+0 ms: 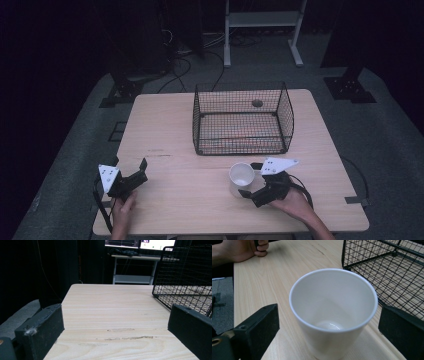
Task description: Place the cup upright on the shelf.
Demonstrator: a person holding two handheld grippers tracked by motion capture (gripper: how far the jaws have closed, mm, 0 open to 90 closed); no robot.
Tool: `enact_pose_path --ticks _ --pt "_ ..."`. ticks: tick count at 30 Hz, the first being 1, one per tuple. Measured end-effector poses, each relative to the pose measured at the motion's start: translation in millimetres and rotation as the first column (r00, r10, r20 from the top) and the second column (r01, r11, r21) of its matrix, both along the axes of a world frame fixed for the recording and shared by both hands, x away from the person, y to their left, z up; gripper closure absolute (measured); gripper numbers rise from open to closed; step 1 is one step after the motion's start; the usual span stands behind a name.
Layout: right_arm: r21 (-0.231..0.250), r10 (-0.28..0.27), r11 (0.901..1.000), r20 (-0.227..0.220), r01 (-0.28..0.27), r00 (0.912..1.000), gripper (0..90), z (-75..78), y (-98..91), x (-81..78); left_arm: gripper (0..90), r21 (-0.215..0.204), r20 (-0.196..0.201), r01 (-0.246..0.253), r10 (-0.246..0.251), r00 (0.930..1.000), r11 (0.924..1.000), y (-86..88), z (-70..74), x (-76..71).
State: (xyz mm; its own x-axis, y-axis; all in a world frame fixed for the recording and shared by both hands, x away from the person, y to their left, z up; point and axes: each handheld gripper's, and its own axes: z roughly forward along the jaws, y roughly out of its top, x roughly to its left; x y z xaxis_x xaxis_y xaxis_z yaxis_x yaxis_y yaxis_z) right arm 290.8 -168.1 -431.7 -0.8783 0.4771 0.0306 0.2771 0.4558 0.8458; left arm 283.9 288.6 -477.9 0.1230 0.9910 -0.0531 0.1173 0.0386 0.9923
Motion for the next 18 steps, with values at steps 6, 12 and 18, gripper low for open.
enact_pose_path --ticks 6,12,18 --pt "-0.010 0.010 0.9999 -0.003 -0.011 0.9999 2.8 -1.8 7.3 3.4 0.0 -0.001 0.000 0.000 0.000 1.0000 1.0000 0.1 0.0 0.0" --pt "-0.019 0.007 0.9998 -0.003 -0.007 1.0000 3.3 -2.0 10.5 6.2 0.0 0.000 0.000 0.000 0.000 1.0000 1.0000 0.1 0.0 0.0" --pt "-0.011 0.016 0.9998 -0.011 -0.016 0.9998 15.2 -1.1 10.0 8.9 0.0 -0.001 0.000 0.000 0.000 1.0000 1.0000 0.1 0.0 0.0"
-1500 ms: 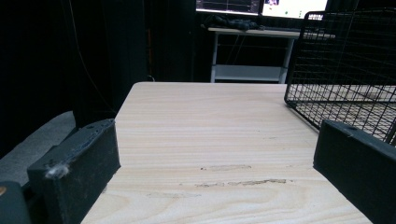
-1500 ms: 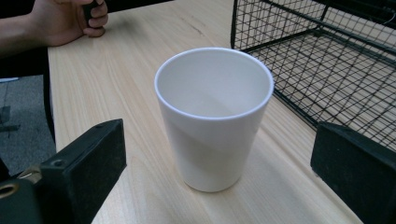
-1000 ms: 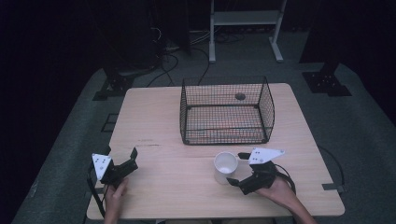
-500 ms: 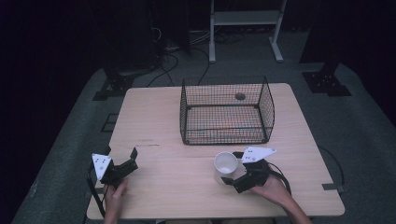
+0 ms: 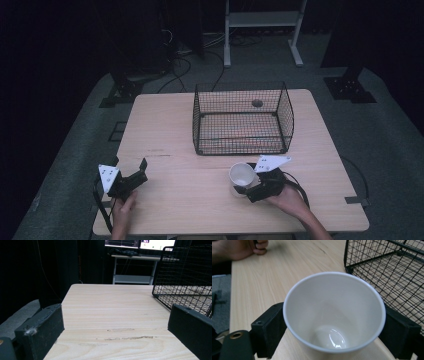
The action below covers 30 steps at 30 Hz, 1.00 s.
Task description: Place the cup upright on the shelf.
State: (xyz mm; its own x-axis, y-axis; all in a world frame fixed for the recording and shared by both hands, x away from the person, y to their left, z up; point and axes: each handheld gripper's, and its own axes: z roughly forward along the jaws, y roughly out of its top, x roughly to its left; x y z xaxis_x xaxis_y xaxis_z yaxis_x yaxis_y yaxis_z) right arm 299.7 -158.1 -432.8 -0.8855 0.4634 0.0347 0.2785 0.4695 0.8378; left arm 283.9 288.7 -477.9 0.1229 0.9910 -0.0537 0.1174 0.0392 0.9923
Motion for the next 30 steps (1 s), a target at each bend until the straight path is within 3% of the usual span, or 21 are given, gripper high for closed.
enact_pose_path --ticks 11,16,30 --pt "-0.004 -0.020 0.9998 0.002 0.020 0.9998 18.8 8.4 -0.3 2.1 0.0 0.000 0.000 -0.001 0.001 1.0000 1.0000 0.0 0.0 0.0" --pt "0.005 0.009 1.0000 -0.001 -0.008 1.0000 18.8 20.2 2.0 4.8 0.0 0.000 0.000 -0.001 0.001 1.0000 1.0000 -0.1 0.0 0.0" --pt "0.036 0.009 0.9993 0.017 -0.010 0.9998 18.8 45.9 -2.0 16.1 0.0 0.001 0.001 0.000 0.000 1.0000 1.0000 -0.2 0.0 -0.1"
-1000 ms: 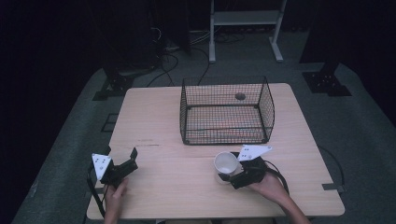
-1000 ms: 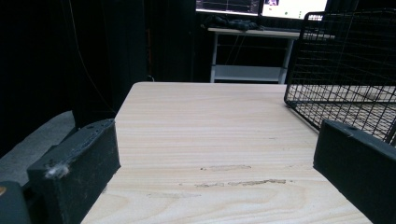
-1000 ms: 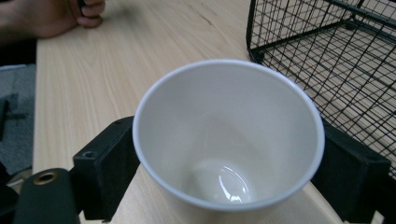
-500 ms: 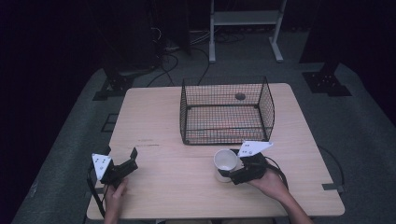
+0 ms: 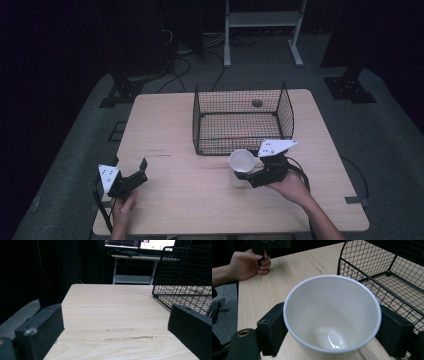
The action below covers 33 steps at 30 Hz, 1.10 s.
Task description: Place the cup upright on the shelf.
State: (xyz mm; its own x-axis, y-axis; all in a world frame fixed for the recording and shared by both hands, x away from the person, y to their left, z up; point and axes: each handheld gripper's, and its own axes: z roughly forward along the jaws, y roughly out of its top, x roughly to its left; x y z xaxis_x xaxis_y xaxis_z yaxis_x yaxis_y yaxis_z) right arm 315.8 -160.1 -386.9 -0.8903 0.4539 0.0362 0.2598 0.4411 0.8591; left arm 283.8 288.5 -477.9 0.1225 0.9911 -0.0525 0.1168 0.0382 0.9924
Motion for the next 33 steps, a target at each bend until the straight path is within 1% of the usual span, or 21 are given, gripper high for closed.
enact_pose_path --ticks 6,8,15,16,23,27,33 --pt "0.005 0.007 1.0000 0.001 -0.007 1.0000 18.8 8.7 1.1 3.6 0.0 -0.001 0.000 0.000 0.000 1.0000 1.0000 0.1 0.0 0.1" --pt "0.004 0.010 0.9999 0.009 -0.010 0.9999 18.8 13.7 2.1 6.0 0.0 -0.001 0.000 0.000 0.000 1.0000 1.0000 0.1 0.0 0.1" --pt "0.018 0.010 0.9998 0.013 -0.010 0.9999 18.9 31.1 4.0 15.6 0.0 -0.002 0.000 -0.001 0.001 1.0000 1.0000 0.1 0.0 0.1" --pt "0.017 0.010 0.9998 0.019 -0.010 0.9998 18.9 34.4 4.3 17.3 0.0 -0.002 0.000 0.000 0.000 1.0000 1.0000 0.1 0.0 0.1" --pt "0.030 0.006 0.9995 0.022 -0.006 0.9997 18.9 50.4 5.4 27.6 0.0 -0.002 -0.001 0.000 0.000 1.0000 1.0000 0.2 0.1 0.0" --pt "0.043 -0.018 0.9989 0.029 0.017 0.9994 18.9 57.8 4.5 37.3 0.0 -0.006 0.001 -0.001 0.001 1.0000 1.0000 0.1 0.0 0.2" --pt "0.047 -0.040 0.9981 0.035 0.038 0.9986 19.0 67.4 3.7 51.2 0.0 -0.003 0.001 0.000 0.000 1.0000 1.0000 0.1 0.0 0.2"
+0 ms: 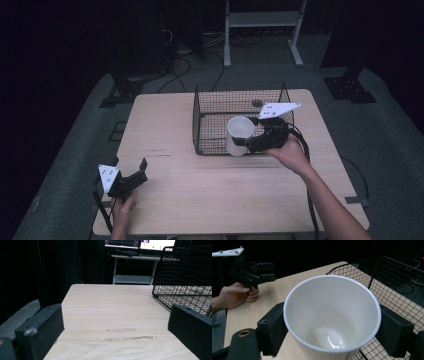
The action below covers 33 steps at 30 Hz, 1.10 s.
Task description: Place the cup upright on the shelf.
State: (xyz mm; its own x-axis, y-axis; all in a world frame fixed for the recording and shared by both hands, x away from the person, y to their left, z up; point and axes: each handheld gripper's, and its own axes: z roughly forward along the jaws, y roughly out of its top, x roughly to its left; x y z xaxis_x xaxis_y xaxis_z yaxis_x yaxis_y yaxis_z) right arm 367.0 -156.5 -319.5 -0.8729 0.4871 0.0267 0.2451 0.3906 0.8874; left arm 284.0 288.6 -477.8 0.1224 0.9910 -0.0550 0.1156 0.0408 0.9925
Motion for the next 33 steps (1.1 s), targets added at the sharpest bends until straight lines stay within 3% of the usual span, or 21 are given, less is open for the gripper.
enact_pose_path --ticks 16,22,33 --pt "-0.029 -0.023 0.9993 -0.007 0.023 0.9997 19.0 15.1 17.4 40.7 0.0 -0.003 0.001 -0.001 0.001 1.0000 1.0000 0.3 -0.1 0.2" --pt "-0.012 -0.042 0.9991 -0.008 0.042 0.9991 19.0 13.9 20.9 54.6 0.0 -0.003 -0.001 -0.002 0.002 1.0000 1.0000 0.5 0.0 -0.1" --pt "-0.029 -0.058 0.9979 -0.002 0.058 0.9983 19.0 14.2 28.1 73.1 0.0 -0.003 -0.002 -0.002 0.002 1.0000 1.0000 0.3 0.0 -0.2"
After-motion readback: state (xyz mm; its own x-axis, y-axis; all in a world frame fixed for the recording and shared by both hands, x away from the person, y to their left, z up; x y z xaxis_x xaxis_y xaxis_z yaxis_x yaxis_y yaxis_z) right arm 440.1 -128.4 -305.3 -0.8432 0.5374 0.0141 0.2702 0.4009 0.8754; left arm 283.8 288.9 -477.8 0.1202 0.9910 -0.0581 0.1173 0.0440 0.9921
